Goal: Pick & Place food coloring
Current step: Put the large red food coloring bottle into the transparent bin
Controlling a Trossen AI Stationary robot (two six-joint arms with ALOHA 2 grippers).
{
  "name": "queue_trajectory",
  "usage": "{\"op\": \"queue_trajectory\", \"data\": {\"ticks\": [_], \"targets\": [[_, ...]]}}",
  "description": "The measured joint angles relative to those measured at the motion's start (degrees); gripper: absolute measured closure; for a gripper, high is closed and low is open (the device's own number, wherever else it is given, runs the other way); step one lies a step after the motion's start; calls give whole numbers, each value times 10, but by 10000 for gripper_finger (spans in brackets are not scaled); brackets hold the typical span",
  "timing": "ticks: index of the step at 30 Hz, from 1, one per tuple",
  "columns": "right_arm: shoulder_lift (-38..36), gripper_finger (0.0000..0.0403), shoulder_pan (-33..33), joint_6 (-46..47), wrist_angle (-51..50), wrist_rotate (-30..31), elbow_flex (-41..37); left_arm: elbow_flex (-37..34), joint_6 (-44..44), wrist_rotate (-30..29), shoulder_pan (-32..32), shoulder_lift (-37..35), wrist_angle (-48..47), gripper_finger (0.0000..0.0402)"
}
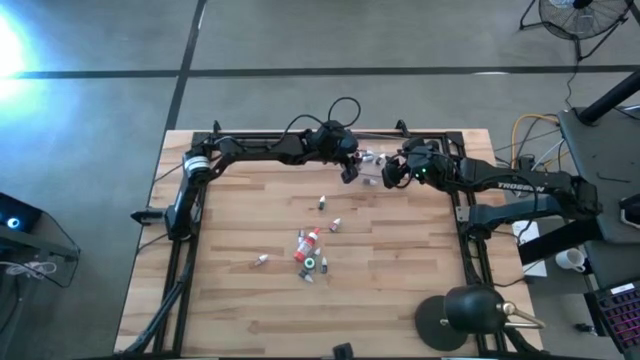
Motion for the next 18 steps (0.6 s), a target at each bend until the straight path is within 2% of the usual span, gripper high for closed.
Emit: {"op": "queue_trajectory", "data": {"ticks": [18], "targets": [[0, 200, -24, -3, 0, -1, 0, -1, -22, 26, -4, 1, -54, 289]]}}
